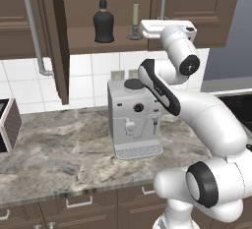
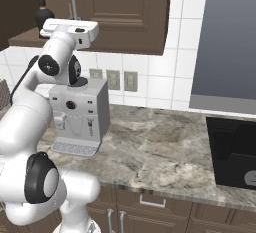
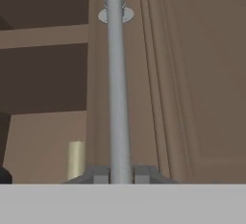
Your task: Get the candle and the liquor from the cabinet and move them to the dining counter.
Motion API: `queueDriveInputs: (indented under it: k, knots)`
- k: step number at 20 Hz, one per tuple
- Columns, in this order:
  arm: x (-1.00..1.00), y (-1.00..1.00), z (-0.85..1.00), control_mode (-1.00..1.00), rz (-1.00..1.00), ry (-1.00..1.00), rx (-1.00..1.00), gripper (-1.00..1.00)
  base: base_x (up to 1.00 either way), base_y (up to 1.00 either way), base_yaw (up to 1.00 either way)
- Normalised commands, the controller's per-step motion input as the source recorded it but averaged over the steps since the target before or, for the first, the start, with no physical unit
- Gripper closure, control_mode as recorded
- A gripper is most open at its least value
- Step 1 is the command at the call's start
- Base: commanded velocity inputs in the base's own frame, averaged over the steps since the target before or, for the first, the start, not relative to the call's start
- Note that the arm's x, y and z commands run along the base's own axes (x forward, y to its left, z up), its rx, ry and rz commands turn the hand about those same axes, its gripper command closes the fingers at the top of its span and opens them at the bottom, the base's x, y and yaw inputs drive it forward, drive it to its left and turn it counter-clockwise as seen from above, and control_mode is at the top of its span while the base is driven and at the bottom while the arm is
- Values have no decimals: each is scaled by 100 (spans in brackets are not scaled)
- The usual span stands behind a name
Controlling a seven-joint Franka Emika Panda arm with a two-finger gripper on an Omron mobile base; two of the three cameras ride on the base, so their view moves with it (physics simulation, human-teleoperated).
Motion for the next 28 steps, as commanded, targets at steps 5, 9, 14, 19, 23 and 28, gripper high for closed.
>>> queueDriveInputs:
  k: [5, 9, 14, 19, 23, 28]
  knots:
    - [0, 0, 0, -100, 0, 0, 0, 100, 0, 0, 0]
    - [-9, -7, 0, -100, 0, 0, 0, 100, 0, 0, 0]
    - [-22, -20, 3, -100, -1, 0, 0, 100, 0, 0, 0]
    - [-36, -31, 4, -100, -8, 0, 0, 100, 0, 0, 0]
    - [-41, -38, 5, -100, -12, 0, 0, 100, 0, 0, 0]
    - [-40, -42, 3, -100, -17, 2, 0, 100, 0, 0, 0]
